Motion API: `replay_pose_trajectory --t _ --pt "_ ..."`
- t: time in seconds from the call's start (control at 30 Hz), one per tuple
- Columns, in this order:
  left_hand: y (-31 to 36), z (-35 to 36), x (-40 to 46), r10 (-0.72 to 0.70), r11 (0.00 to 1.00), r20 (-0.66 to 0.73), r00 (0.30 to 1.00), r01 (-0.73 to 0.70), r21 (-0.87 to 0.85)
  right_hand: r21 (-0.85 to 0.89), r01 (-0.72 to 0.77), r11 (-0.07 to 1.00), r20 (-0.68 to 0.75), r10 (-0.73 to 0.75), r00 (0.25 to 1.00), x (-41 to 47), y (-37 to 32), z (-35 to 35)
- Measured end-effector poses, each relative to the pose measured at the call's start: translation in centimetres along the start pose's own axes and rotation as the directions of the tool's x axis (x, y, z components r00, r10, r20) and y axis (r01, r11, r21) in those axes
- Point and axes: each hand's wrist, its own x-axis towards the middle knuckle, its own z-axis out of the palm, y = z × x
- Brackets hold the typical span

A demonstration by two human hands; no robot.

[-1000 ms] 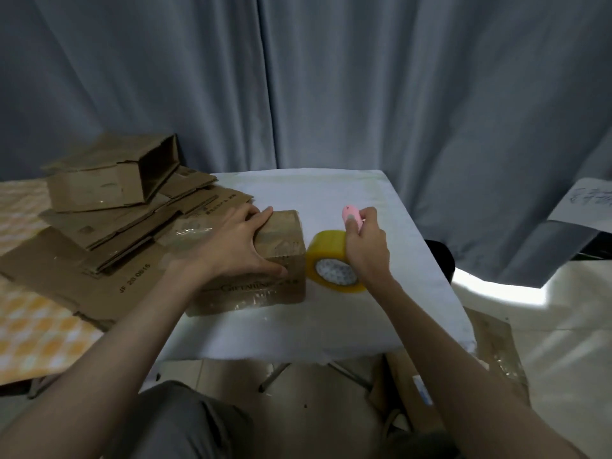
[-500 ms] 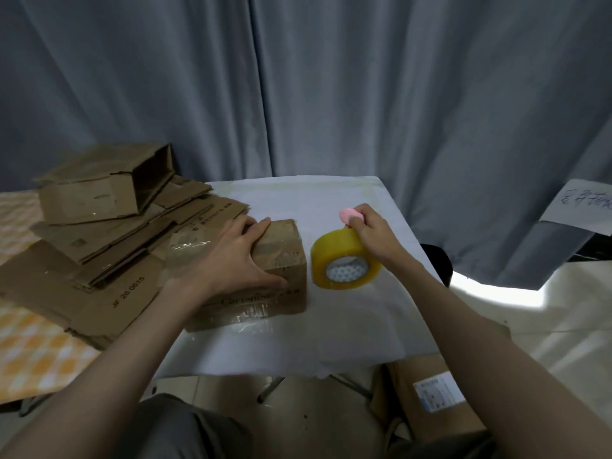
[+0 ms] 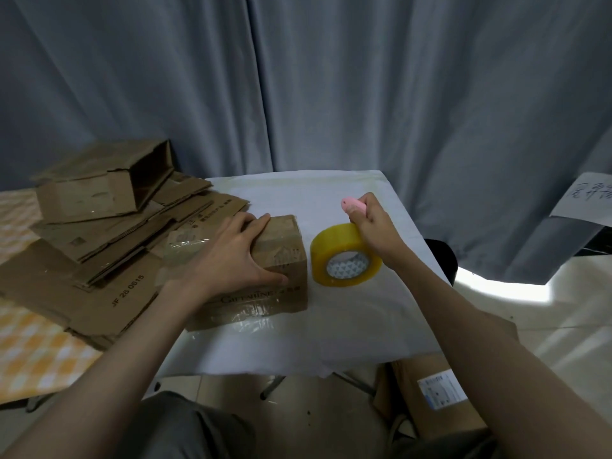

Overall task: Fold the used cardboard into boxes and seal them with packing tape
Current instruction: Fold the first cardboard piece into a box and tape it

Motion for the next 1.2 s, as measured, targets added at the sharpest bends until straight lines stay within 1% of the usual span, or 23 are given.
replay_pose_trajectory --t 0.07,0.17,0.27,0.33,0.43,0.47,0.53,0.6,0.63,0.93,1.0,1.07,1.13,1.2 --pt "0.0 0.0 0.0 -0.001 1.000 -0.003 1.000 0.001 -0.002 0.050 0.019 0.999 -0.056 -0.017 0.998 -0.1 0.0 0.0" --pt "-0.1 0.0 0.1 -0.002 1.000 -0.012 1.000 0.002 -0.002 0.053 0.107 0.993 -0.147 -0.098 0.984 -0.2 -0.5 -0.8" --pt "0.0 0.1 0.1 0.002 1.000 -0.012 1.000 -0.002 -0.002 0.141 0.116 0.983 -0.208 -0.085 0.974 -0.4 -1.4 -1.5" --pt "0.0 0.1 0.1 0.000 1.000 -0.016 1.000 0.000 -0.004 0.159 0.088 0.983 -0.214 -0.053 0.975 -0.2 -1.7 -1.7" --pt "0.0 0.2 0.1 -0.003 1.000 -0.010 1.000 0.003 -0.003 0.189 0.067 0.980 -0.139 -0.041 0.989 0.1 -2.5 -1.9" --pt "0.0 0.2 0.1 -0.002 1.000 -0.009 1.000 0.002 -0.002 0.170 0.084 0.982 -0.112 -0.065 0.992 0.1 -2.8 -1.9" --pt "-0.1 0.2 0.1 0.001 1.000 -0.012 1.000 -0.001 0.000 0.050 0.126 0.991 -0.072 -0.122 0.990 0.2 -3.3 -1.7" --pt "-0.2 0.1 0.1 0.001 1.000 -0.007 1.000 -0.001 0.004 -0.068 0.164 0.984 -0.059 -0.168 0.984 0.2 -3.9 -1.4" --pt "-0.2 0.1 0.1 -0.001 1.000 -0.001 1.000 0.001 0.006 -0.094 0.170 0.981 -0.060 -0.176 0.983 0.1 -4.1 -1.3" --pt "0.0 -0.1 0.0 -0.019 1.000 0.033 0.999 0.020 -0.018 -0.086 0.048 0.995 -0.136 -0.059 0.989 -1.6 -5.7 -0.6" --pt "0.1 -0.1 0.0 -0.022 0.999 0.044 0.999 0.023 -0.038 -0.045 0.010 0.999 -0.156 -0.017 0.988 -2.3 -6.2 -0.6" --pt "0.3 -0.6 0.0 -0.021 0.999 0.089 0.996 0.025 -0.044 -0.002 -0.014 1.000 -0.181 0.014 0.983 -3.2 -6.5 -0.6" --pt "0.5 -1.4 0.4 -0.030 0.999 0.162 0.986 0.033 -0.014 0.069 -0.011 0.998 -0.203 0.025 0.979 -4.3 -6.6 -0.8" --pt "0.8 -2.5 1.2 -0.046 0.999 0.187 0.981 0.046 0.006 0.112 -0.016 0.994 -0.193 0.038 0.981 -5.6 -6.5 -1.0"
